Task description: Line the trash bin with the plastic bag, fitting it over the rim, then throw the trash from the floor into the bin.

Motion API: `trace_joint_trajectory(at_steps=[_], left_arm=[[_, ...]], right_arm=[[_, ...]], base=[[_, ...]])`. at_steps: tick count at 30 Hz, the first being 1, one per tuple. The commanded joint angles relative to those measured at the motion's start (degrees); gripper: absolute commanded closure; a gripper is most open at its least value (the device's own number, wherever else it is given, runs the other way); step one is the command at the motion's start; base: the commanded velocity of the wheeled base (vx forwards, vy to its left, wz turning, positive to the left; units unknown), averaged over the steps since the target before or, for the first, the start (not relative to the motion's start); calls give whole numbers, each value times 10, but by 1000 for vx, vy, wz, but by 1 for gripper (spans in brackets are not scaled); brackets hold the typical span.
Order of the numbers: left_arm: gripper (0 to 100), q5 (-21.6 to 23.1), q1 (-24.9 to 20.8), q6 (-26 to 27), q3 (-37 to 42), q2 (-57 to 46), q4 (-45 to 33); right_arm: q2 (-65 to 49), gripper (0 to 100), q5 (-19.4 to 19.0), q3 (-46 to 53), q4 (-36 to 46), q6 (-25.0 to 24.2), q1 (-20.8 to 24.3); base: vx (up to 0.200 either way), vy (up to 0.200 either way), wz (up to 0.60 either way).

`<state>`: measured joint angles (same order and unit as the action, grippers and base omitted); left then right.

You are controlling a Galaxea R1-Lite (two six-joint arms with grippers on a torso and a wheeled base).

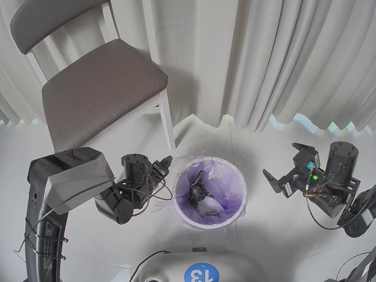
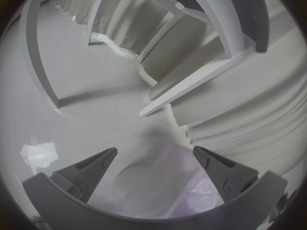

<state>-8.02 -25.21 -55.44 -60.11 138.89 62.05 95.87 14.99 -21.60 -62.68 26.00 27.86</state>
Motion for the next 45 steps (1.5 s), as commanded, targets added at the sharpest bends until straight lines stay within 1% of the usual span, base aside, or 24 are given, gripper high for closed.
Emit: trace_joint_trajectory(at_steps=[1, 8, 20, 21, 26, 34, 37, 38, 41, 45], left_arm=[[0, 4, -11, -18, -19, 0, -6], [0, 30, -17, -19, -24, 7, -28], [0, 43, -21, -16, -21, 9, -33], [100, 45, -21, -16, -21, 10, -33], [100, 65, -18, -15, -20, 11, -33], [100, 67, -3, -12, -21, 12, -33], [100, 67, 7, -1, -26, 16, -33], [100, 68, 15, 20, -33, 34, -34], [100, 69, 17, 55, -63, 67, -53], [100, 74, 17, 89, -109, 81, -98]], right_arm=[[-40, 0, -1, 23, -2, -2, -16], [-36, 0, 2, 16, 1, 0, -18], [-33, 0, 2, 17, 1, 1, -25], [-33, 0, 3, 17, 1, 1, -25], [-34, 0, 2, 19, 0, 1, -26], [-32, 0, 0, 22, -2, 1, -26], [-32, 0, -1, 23, -2, 0, -26], [-31, 0, -3, 24, -2, -1, -26], [-25, 0, -3, 27, -2, -3, -26], [-12, 0, -4, 31, -2, -4, -26]], base=[[0, 0, 0], [0, 0, 0], [0, 0, 0], [0, 0, 0], [0, 0, 0], [0, 0, 0], [0, 0, 0], [0, 0, 0], [0, 0, 0], [0, 0, 0]])
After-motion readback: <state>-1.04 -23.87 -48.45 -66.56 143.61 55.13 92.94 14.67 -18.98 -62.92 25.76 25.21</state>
